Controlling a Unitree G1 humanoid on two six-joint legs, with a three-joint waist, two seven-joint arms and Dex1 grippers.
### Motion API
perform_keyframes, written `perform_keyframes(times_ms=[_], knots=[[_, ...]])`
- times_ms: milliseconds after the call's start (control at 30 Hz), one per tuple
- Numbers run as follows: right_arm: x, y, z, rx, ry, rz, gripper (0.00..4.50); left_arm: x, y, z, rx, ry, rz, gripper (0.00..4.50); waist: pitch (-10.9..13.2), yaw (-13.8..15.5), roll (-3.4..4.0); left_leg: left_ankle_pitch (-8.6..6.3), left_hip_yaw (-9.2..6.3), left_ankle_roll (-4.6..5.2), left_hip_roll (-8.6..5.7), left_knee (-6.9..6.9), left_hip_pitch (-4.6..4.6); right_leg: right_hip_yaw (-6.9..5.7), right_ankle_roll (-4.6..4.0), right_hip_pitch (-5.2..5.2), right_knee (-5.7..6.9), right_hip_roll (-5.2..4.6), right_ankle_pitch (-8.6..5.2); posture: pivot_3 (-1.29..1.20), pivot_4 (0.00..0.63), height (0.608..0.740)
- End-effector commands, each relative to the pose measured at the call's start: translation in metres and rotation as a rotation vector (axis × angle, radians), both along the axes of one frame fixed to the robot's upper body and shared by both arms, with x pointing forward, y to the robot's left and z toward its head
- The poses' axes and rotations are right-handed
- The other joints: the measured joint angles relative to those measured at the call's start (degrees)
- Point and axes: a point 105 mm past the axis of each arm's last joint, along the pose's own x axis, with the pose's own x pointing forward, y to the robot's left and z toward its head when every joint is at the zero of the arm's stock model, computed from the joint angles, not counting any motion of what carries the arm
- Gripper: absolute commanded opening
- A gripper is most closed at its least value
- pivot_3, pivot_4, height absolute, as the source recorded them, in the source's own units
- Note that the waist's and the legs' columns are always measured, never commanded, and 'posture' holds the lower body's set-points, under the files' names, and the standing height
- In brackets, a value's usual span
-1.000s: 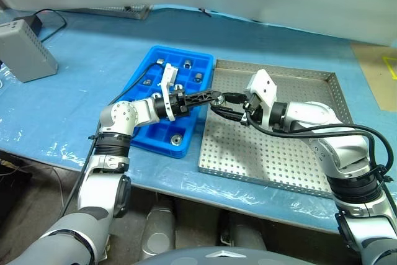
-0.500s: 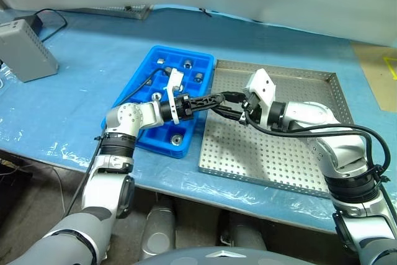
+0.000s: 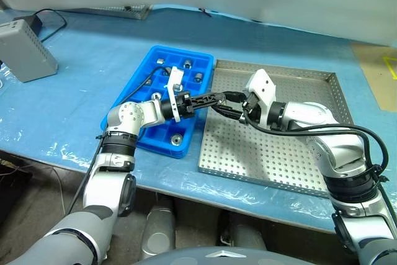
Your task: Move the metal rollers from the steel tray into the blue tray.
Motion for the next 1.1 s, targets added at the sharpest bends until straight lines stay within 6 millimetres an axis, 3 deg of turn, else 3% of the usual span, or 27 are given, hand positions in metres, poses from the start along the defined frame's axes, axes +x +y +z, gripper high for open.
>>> perform_keyframes(times_ms=[33, 300, 500, 667, 800, 933, 1100], knots=[[-0.004, 0.008, 0.022, 0.071, -0.069, 0.04, 1.62, 0.004, -0.002, 0.01, -0.014, -0.038, 0.021, 1.38, 0.0, -0.01, 0.0, 0.0, 0.0, 0.0, 0.0, 0.0, 0.0, 0.0, 0.0, 0.0, 0.0, 0.0, 0.0, 0.12, 0.15, 0.74], [0.005, 0.01, 0.026, 0.094, -0.098, 0.005, 1.62, 0.0, -0.005, 0.016, -0.023, -0.044, -0.003, 1.38, 0.0, -0.03, 0.0, 0.0, 0.0, 0.0, 0.0, 0.0, 0.0, 0.0, 0.0, 0.0, 0.0, 0.0, 0.0, 0.12, 0.15, 0.74], [0.008, 0.011, 0.024, 0.146, -0.01, 0.0, 3.63, 0.0, -0.004, 0.012, -0.01, -0.04, 0.003, 1.38, 0.0, -0.01, 0.0, -0.01, 0.0, 0.01, -0.01, 0.01, -0.02, 0.0, 0.0, 0.0, 0.0, 0.0, 0.0, 0.12, 0.15, 0.74], [0.009, 0.007, 0.026, 0.154, 0.004, -0.019, 3.63, 0.001, -0.005, 0.011, -0.002, -0.043, 0.011, 1.38, 0.0, 0.0, 0.0, 0.0, -0.01, 0.0, 0.01, -0.01, 0.0, -0.01, 0.0, 0.0, 0.0, 0.0, 0.0, 0.12, 0.15, 0.74], [0.007, -0.009, 0.021, 0.127, 0.026, -0.037, 3.63, 0.004, -0.004, 0.01, 0.013, -0.055, 0.033, 1.38, 0.0, 0.12, 0.0, 0.0, 0.0, 0.0, -0.01, 0.0, -0.02, -0.01, 0.0, 0.0, 0.0, -0.01, 0.0, 0.13, 0.15, 0.74], [0.005, -0.038, 0.015, 0.089, 0.047, -0.091, 3.63, 0.015, 0.011, 0.021, 0.003, -0.104, 0.11, 1.38, 0.01, 0.41, -0.01, -0.01, -0.02, 0.01, -0.01, 0.01, -0.01, -0.01, 0.02, 0.05, -0.04, -0.01, 0.0, 0.13, 0.15, 0.74], [0.001, -0.04, 0.014, 0.102, 0.055, -0.096, 3.63, 0.026, 0.048, 0.045, -0.013, -0.224, 0.25, 1.38, 0.01, -0.17, -0.01, 0.01, -0.02, -0.02, 0.03, -0.03, 0.07, -0.01, 0.02, 0.04, -0.02, 0.05, 0.01, 0.14, 0.15, 0.74]])
